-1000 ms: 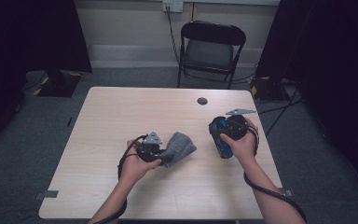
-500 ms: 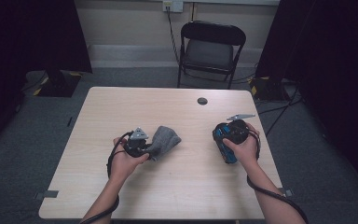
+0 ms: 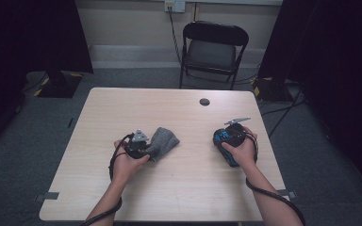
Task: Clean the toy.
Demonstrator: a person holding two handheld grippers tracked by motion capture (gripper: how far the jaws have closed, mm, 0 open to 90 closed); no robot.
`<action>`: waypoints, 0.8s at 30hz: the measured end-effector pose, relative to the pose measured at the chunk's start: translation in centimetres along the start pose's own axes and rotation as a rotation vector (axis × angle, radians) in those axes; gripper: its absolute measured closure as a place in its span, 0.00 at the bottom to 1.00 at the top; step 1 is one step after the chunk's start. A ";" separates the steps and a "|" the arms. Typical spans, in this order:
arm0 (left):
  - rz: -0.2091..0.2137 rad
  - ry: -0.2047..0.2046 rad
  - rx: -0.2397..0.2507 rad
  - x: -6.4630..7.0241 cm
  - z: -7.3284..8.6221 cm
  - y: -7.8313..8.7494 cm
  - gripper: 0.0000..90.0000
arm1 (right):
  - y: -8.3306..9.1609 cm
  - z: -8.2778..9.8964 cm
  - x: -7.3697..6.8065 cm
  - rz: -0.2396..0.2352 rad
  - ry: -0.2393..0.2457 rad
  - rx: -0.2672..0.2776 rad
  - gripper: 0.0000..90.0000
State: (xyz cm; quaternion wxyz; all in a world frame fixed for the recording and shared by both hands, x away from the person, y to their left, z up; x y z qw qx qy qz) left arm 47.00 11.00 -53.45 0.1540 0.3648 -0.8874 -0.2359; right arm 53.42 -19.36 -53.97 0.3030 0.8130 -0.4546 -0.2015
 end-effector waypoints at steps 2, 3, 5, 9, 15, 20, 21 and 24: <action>-0.004 -0.009 0.000 -0.1 0.0 -0.1 0.68 | -0.3 0.2 0.0 0.000 -0.008 0.001 0.28; 0.001 -0.002 0.000 0.0 0.0 -0.1 0.67 | -0.3 0.2 0.0 0.001 -0.012 0.001 0.28; -0.002 -0.007 0.004 0.0 0.0 -0.2 0.66 | -0.4 0.3 0.0 -0.007 -0.005 0.001 0.28; -0.008 -0.021 0.008 -0.1 0.0 -0.3 0.61 | -0.5 0.5 -0.1 -0.006 0.010 -0.002 0.28; -0.013 -0.037 0.011 -0.1 -0.1 -0.3 0.58 | -0.7 0.7 -0.2 -0.013 0.022 0.000 0.27; -0.020 -0.030 0.011 -0.2 -0.1 -0.4 0.58 | -0.8 0.6 -0.2 -0.014 0.041 -0.007 0.27; -0.019 -0.027 0.016 -0.2 -0.1 -0.4 0.57 | -0.9 0.6 -0.2 -0.012 0.046 -0.008 0.27; -0.026 -0.025 0.025 -0.3 -0.1 -0.5 0.52 | -0.9 0.6 -0.2 -0.017 0.052 -0.003 0.27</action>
Point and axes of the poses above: each handheld gripper's, and its own axes: y roughly backward along the jaws, z roughly out of its underside, x roughly to its right, the point moved 8 cm from there along -y, roughly forward along the jaws, and after that the axes turned 8 degrees about x, right-handed, at the moved point
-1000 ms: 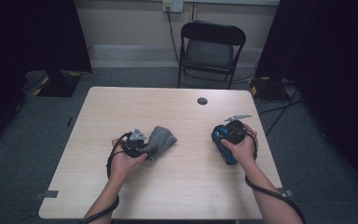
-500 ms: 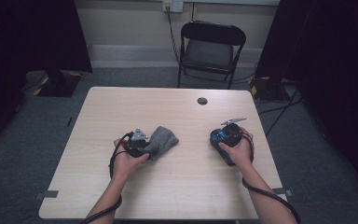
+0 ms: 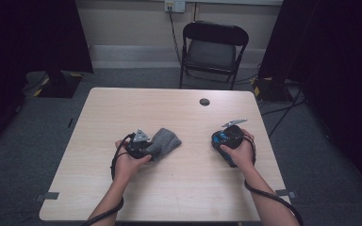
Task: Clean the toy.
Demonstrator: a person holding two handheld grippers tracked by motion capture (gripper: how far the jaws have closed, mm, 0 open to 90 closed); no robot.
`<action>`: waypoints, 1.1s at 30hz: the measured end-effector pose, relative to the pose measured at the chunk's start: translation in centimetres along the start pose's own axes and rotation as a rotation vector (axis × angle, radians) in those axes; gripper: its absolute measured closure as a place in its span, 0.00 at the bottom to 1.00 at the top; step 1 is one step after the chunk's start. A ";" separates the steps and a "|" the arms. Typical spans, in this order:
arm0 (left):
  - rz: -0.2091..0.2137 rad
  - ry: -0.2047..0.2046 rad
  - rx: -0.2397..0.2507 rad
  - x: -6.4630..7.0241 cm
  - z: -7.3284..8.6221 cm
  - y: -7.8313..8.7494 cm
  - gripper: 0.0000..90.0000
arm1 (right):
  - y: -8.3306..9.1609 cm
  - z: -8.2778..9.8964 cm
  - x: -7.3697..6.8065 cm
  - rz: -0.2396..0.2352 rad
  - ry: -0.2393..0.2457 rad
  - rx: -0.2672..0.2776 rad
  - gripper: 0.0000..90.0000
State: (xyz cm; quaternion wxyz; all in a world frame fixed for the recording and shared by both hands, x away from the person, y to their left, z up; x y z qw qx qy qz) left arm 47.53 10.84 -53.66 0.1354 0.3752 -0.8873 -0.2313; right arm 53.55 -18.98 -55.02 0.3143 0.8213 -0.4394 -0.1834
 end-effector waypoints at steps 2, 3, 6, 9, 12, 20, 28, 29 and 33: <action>-0.004 0.000 0.005 0.0 -0.1 -0.1 0.49 | 0.0 -0.1 0.0 -0.002 0.012 0.001 0.26; -0.006 0.000 0.002 -0.1 -0.1 -0.1 0.46 | -0.1 -0.1 0.0 -0.003 0.013 -0.003 0.26; -0.012 -0.007 -0.002 -0.1 -0.2 0.0 0.39 | 0.0 -0.2 0.1 -0.011 0.018 0.001 0.25; -0.018 -0.005 -0.005 -0.2 -0.3 0.1 0.35 | 0.3 -0.3 0.2 -0.010 0.020 0.003 0.24; -0.022 -0.008 -0.001 -0.3 -0.6 0.4 0.32 | 0.6 -0.7 0.2 -0.009 0.015 0.016 0.23; -0.026 -0.005 0.020 -0.2 -1.4 1.2 0.29 | 2.4 -2.4 0.0 -0.036 -0.014 0.086 0.24; 0.001 -0.045 0.042 1.2 -2.8 2.0 0.28 | 3.9 -2.4 -1.6 -0.083 0.010 0.098 0.22; 0.006 -0.045 0.045 1.4 -3.0 2.1 0.28 | 4.1 -2.3 -1.9 -0.092 0.012 0.098 0.22; 0.021 -0.049 0.052 2.1 -3.5 2.3 0.28 | 4.6 -1.9 -2.9 -0.115 0.029 0.100 0.21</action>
Point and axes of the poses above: each handheld gripper's, and its own axes: y roughly backward along the jaws, z roughly out of its underside, x roughly to its right, the point moved 8 cm from there along -y, roughly forward along the jaws, and after that the axes turned 8 degrees about x, right-handed, at the moved point
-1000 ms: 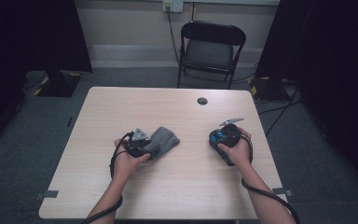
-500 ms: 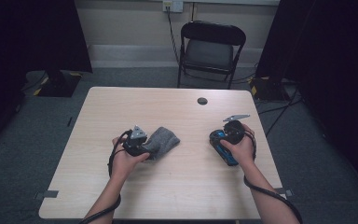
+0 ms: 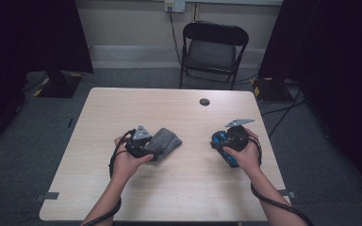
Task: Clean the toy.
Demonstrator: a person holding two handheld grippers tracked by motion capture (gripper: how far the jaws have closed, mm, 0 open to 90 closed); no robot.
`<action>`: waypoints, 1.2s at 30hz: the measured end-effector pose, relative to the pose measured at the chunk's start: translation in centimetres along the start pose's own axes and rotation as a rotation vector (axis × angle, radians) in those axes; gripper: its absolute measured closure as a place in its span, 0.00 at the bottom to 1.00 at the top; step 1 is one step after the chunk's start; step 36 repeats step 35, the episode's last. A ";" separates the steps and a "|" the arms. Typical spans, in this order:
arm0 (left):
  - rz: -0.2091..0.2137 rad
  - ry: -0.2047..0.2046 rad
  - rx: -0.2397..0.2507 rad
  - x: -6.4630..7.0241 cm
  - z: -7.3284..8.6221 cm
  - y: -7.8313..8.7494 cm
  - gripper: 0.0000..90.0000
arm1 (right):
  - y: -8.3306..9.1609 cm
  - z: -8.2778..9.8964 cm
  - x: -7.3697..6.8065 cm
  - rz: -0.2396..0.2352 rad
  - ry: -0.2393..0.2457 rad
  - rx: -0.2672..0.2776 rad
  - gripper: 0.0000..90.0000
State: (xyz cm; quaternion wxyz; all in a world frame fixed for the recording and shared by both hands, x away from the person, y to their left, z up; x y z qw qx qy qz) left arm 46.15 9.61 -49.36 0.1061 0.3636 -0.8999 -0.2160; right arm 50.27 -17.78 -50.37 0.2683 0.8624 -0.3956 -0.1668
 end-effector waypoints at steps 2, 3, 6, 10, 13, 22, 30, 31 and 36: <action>0.016 0.000 -0.004 0.5 -0.1 0.0 0.28 | 0.1 0.3 -0.6 -0.015 0.005 -0.002 0.21; 0.024 -0.006 -0.007 0.8 -0.1 0.0 0.28 | 0.2 0.3 -0.8 -0.019 0.008 -0.001 0.21; 0.046 -0.008 -0.001 1.7 -0.2 0.0 0.28 | 0.3 0.7 -1.7 -0.042 0.014 0.001 0.20; 0.070 -0.014 0.003 2.7 -0.3 -0.1 0.28 | 0.7 1.0 -2.7 -0.055 0.041 0.004 0.20; 0.086 -0.019 0.008 3.4 -0.4 -0.1 0.28 | 0.8 1.2 -3.2 -0.075 0.036 0.007 0.20; 0.131 -0.036 0.007 5.4 0.1 -0.5 0.27 | 1.2 2.3 -5.5 -0.125 0.093 0.009 0.20; 0.197 -0.060 -0.011 8.0 1.9 -0.9 0.27 | 1.3 4.3 -7.7 -0.184 0.108 0.000 0.19; 0.201 -0.058 -0.012 8.2 2.1 -0.9 0.26 | 1.3 4.6 -7.9 -0.187 0.114 0.000 0.19; 0.225 -0.062 -0.014 9.1 2.7 -0.9 0.25 | 1.5 5.3 -8.7 -0.197 0.134 -0.007 0.18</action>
Point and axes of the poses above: each handheld gripper's, and its own axes: y roughly backward along the jaws, z roughly out of its underside, x roughly to its right, the point moved 8 cm from there along -y, roughly forward along the jaws, and after that the axes turned 8 degrees about x, right-handed, at the moved point
